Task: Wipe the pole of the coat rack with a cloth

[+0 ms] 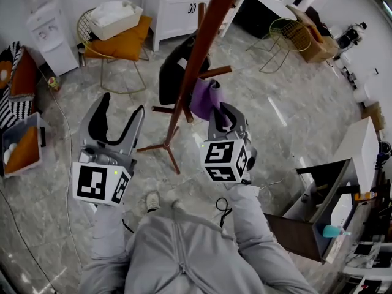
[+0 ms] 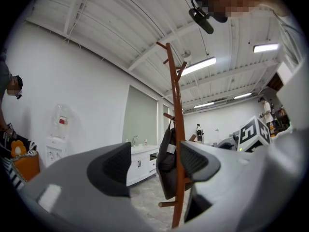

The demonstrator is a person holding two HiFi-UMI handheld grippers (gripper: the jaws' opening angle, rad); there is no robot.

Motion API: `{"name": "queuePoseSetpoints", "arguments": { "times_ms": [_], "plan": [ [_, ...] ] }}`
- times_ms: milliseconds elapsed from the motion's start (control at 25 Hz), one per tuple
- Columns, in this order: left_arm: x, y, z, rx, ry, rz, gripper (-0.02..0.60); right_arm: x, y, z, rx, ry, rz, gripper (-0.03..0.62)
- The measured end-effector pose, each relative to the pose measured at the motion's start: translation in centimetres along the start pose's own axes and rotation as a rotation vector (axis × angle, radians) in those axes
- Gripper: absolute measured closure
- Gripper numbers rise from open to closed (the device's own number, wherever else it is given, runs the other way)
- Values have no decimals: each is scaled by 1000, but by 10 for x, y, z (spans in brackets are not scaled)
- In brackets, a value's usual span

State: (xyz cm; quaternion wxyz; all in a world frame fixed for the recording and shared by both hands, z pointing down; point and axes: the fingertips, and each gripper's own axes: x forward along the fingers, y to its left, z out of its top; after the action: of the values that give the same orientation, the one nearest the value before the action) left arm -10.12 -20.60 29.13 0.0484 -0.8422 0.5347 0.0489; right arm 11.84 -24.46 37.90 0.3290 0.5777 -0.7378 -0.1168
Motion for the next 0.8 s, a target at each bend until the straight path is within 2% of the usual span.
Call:
{"name": "queuePoseSetpoints", "arguments": {
  "times_ms": [240, 440, 680, 800],
  "plan": [
    [0, -14, 4, 12, 3, -9, 241, -17, -14, -17, 23, 5, -23, 545],
    [-3, -22, 8, 25, -1, -9, 241, -37, -27, -17, 35, -34, -50, 545],
    [-10, -31, 13, 37, -3, 1, 241, -80, -56, 25, 18, -194, -103, 545],
    [-16, -33, 14, 43, -4, 14, 241, -103, -60, 53, -5, -273, -92, 545]
  ]
}}
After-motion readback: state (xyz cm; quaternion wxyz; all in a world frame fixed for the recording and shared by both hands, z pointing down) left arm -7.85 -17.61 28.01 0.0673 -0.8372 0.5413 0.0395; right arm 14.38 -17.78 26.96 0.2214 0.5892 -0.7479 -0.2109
